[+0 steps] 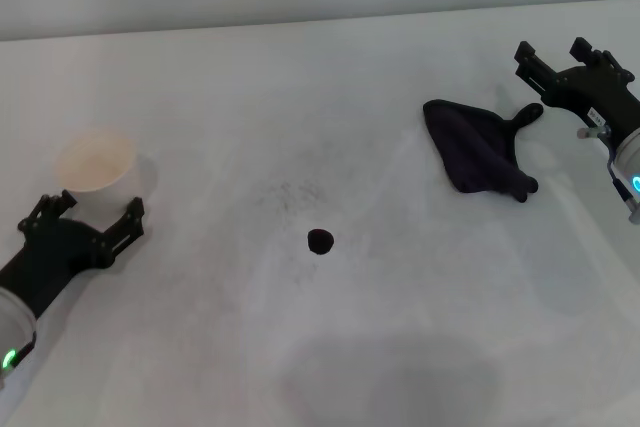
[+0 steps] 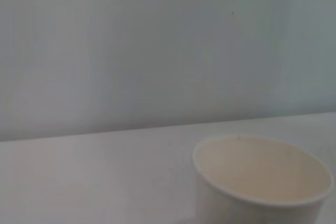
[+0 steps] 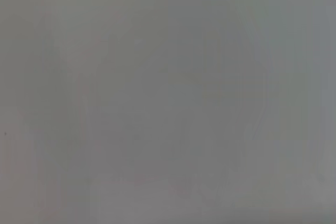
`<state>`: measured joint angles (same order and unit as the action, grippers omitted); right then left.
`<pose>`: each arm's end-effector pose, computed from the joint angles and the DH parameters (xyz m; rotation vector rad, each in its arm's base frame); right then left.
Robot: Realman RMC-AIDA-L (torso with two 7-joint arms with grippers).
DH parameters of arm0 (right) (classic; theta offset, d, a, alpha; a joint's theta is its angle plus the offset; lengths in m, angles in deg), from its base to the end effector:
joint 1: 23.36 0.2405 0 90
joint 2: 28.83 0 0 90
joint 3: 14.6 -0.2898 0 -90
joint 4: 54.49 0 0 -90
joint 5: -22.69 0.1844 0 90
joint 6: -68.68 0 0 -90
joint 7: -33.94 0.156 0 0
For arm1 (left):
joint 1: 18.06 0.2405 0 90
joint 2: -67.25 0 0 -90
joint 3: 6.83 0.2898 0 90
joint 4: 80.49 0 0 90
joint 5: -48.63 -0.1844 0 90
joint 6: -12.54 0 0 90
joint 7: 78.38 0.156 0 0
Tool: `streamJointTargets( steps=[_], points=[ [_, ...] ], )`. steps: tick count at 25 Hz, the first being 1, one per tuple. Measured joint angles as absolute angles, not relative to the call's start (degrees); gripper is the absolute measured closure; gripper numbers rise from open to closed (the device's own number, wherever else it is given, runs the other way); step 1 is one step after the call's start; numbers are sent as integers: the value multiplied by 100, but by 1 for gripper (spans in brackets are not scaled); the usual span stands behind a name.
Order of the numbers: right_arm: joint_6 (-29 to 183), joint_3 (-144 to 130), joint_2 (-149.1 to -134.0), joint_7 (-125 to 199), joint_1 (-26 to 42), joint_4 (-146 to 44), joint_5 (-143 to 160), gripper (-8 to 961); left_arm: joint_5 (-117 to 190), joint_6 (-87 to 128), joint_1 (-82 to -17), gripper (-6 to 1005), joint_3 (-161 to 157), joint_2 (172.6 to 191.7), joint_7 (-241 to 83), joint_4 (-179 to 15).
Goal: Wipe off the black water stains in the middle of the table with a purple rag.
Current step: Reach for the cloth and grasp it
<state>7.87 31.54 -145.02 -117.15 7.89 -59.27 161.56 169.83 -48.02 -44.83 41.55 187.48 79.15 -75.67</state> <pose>0.3624 0.3604 -0.0136 -1.6509 0.8502 0.6968 -0.3531 0.3050 -0.0868 -2.0221 -0.7459 -0.5307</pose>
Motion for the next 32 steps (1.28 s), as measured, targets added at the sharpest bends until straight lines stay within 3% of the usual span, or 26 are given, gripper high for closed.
streamJointTargets(
  steps=[16,26,32],
  points=[
    [872,3284,-14458,-10734,786,-5465,15681,149,17052,-6766,-3274,109,3510,18722,7912,-7385],
    [2422,4991,-14318,-6382,461,-2152,12043,152,17892,-6951,-3178,109,3379,18687,7934,-7428],
    [2187,5243,-14392,-3588,547,-655,8634,154,18349,-6929,-3238,109,3377,18686,7934,-7484]
  ],
)
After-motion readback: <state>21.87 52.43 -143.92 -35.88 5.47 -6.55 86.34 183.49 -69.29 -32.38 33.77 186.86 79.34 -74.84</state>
